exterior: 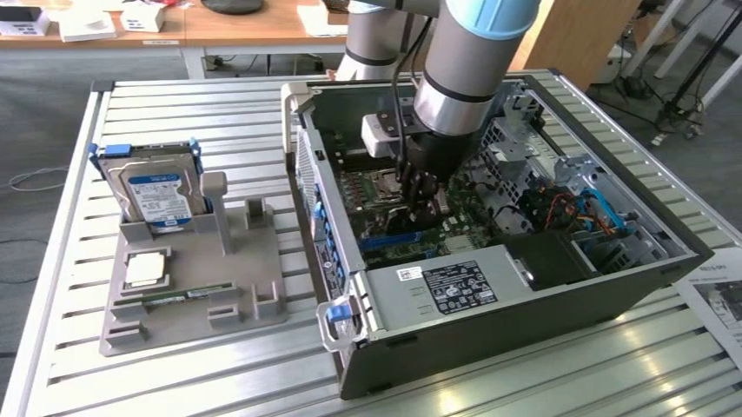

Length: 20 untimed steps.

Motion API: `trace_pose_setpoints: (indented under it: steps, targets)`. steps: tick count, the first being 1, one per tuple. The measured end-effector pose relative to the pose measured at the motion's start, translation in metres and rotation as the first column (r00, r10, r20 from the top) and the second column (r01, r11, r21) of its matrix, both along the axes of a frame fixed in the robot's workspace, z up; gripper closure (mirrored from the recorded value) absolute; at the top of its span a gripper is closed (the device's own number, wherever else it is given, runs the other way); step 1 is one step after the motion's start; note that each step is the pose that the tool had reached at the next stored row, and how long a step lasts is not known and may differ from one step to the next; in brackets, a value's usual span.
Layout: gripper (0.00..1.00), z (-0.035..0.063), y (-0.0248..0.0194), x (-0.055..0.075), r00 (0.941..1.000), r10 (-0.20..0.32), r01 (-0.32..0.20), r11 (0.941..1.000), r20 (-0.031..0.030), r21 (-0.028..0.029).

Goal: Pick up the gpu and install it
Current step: 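Insert the gpu into the slot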

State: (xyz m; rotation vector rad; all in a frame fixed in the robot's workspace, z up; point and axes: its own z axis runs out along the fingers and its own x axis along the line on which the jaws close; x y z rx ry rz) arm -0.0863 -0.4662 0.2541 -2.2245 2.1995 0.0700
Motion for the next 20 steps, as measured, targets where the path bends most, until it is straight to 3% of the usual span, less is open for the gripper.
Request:
trace_pose_setpoints:
  steps: [6,11,15,17,20]
  targets:
    - [0.73,0.0018,-0.0001,0.006,1.0,0.0,0.0,1.0,-0.0034,-0.0004]
    - [0.73,0.0156,0.0,0.009,1.0,0.0,0.0,1.0,-0.0073,-0.0004]
    - [0.73,0.0156,0.0,0.009,1.0,0.0,0.0,1.0,-0.0073,-0.0004]
    - [0.73,0.0156,0.0003,0.01,1.0,0.0,0.0,1.0,-0.0074,-0.006]
    - [0.73,0.0156,0.0011,0.01,1.0,0.0,0.0,0.9995,-0.0074,-0.0301]
